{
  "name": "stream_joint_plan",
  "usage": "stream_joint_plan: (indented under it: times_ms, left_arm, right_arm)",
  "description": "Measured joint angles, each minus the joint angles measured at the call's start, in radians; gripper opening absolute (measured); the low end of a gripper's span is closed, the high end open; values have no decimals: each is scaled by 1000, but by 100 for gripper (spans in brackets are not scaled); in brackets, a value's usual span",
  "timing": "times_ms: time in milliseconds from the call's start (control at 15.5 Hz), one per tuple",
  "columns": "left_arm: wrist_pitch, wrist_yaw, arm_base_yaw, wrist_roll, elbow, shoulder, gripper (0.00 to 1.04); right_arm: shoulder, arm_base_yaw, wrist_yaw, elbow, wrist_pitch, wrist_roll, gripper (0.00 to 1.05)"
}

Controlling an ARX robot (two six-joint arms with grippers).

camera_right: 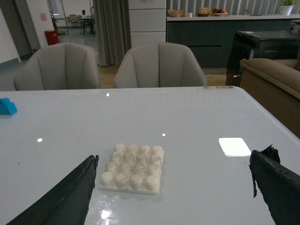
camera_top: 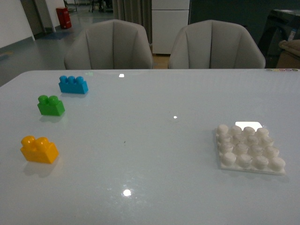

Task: Insert yellow block into base center

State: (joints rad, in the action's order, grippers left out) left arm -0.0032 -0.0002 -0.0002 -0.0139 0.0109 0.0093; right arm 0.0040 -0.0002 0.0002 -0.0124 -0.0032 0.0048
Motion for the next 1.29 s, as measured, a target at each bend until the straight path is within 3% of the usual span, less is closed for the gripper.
stream_joint_plan:
  times_ms: [1288]
  left_arm:
    - [0, 0, 0, 0, 0, 0, 98]
  right_arm:
    - [0, 0, 0, 0, 0, 0, 98]
